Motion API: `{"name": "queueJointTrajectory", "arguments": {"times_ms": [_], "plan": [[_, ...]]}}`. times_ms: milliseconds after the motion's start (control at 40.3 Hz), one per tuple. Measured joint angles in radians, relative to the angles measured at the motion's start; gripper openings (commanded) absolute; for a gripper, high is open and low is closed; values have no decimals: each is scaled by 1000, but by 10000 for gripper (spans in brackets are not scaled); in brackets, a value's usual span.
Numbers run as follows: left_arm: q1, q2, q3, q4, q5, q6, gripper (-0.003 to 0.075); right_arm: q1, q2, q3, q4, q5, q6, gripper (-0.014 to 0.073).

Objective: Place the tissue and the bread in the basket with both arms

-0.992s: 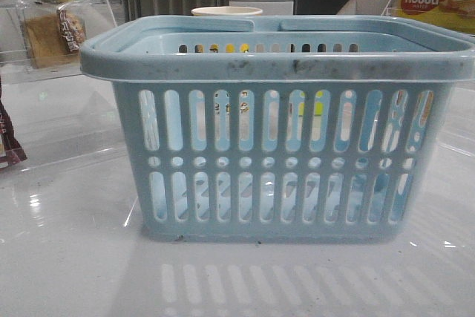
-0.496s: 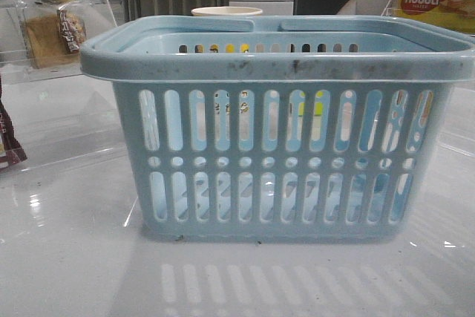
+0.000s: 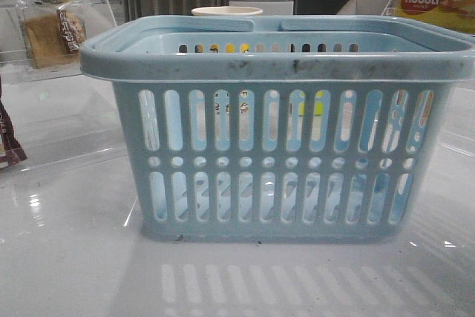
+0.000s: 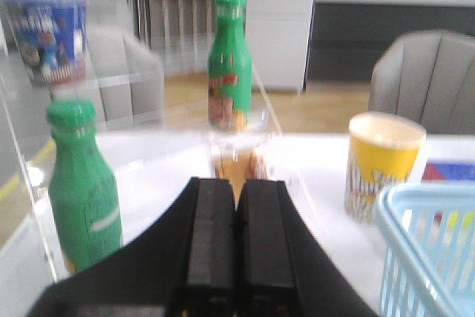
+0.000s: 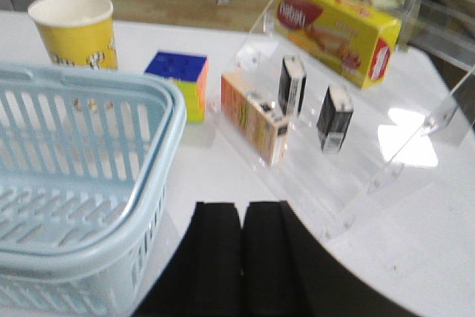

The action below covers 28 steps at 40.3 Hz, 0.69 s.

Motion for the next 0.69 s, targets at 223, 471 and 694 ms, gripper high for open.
{"name": "queueJointTrajectory", "arguments": {"times_ms": [223,471,694], "plan": [[0,113,0,-2,108,0,93,0,145,0,0,67,0,28],[0,218,0,-13,143,0,120,0,285,0,0,90,0,66],[0,261,0,-15,145,2,529,0,381,0,0,81,0,545]]}}
